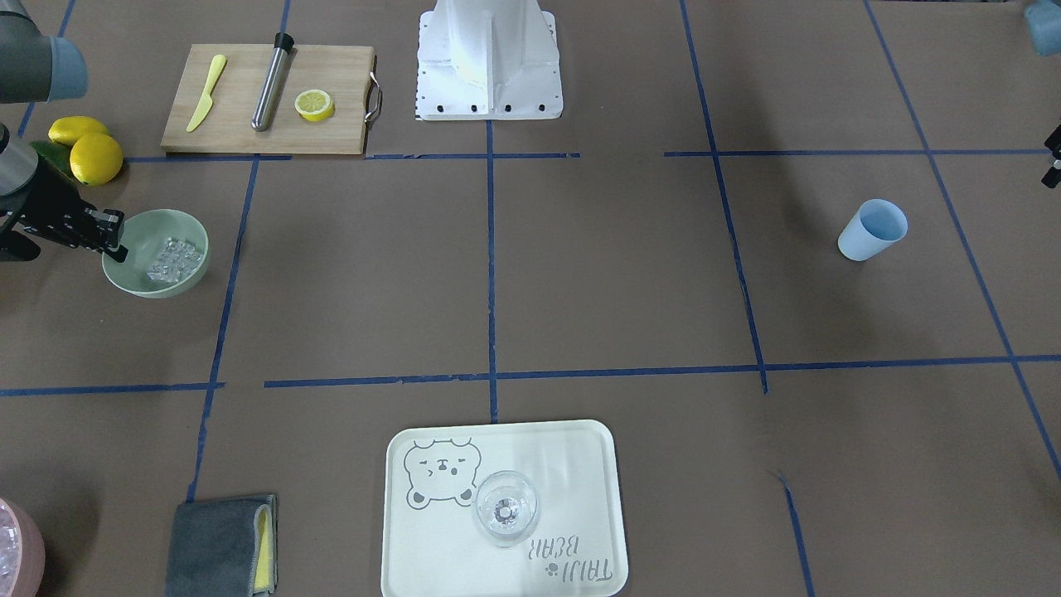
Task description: Pour ice into bowl
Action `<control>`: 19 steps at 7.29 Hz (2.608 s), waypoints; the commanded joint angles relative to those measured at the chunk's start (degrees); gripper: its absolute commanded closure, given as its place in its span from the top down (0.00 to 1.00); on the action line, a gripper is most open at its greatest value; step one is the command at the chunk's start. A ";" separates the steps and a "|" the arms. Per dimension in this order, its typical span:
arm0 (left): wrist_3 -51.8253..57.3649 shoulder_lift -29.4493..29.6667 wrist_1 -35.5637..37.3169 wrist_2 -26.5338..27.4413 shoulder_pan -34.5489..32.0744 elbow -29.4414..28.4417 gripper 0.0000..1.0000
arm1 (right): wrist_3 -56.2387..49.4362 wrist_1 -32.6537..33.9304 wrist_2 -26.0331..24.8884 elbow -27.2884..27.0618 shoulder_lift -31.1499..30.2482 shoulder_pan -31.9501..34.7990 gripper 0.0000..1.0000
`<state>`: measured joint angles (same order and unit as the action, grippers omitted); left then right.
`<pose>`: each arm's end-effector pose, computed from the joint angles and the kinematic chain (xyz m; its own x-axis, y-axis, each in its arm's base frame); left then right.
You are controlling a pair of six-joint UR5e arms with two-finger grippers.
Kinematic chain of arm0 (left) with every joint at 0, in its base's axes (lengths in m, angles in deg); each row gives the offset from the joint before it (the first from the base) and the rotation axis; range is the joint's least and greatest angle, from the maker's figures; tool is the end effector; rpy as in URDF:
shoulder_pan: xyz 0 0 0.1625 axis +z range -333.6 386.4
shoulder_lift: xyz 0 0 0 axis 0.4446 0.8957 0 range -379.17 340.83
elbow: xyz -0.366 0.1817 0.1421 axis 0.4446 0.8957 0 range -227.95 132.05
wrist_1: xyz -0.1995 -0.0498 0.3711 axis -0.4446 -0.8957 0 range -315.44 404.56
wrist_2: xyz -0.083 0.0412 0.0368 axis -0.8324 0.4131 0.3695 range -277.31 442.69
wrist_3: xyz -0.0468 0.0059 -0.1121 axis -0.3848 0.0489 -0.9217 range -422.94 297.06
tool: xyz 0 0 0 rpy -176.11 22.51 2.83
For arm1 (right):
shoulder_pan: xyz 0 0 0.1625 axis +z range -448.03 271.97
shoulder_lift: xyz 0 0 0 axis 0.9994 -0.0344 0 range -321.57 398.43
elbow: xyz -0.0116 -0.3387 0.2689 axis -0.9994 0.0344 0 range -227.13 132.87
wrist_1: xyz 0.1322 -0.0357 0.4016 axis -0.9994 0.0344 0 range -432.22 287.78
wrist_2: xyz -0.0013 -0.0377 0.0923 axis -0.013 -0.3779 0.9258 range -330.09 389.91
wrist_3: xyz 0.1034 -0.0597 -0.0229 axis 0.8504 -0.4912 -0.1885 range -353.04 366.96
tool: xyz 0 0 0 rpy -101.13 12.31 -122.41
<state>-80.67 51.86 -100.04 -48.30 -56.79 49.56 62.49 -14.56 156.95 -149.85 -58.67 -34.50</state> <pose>-0.0069 -0.3933 0.6505 0.6897 0.2890 -0.6640 0.1295 0.8529 0.5057 -0.2403 -0.4263 0.5676 0.6250 0.0856 0.7759 -0.0824 0.9957 -0.0435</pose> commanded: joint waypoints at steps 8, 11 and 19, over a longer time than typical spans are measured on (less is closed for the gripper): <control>-0.64 0.25 -0.07 -0.94 0.13 1.18 1.00 | -0.07 -1.24 2.68 2.79 -0.55 -0.27 0.18; -0.65 0.25 -0.07 -1.02 0.13 1.28 1.00 | 0.11 -1.50 4.18 3.14 -0.55 -0.18 1.00; 17.32 5.07 27.81 -0.93 -5.88 0.48 1.00 | -27.25 -0.36 10.07 8.47 -4.24 23.26 1.00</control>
<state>-70.54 55.55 -81.38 -49.22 -58.48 49.58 43.41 -15.06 166.99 -144.89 -62.70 -15.00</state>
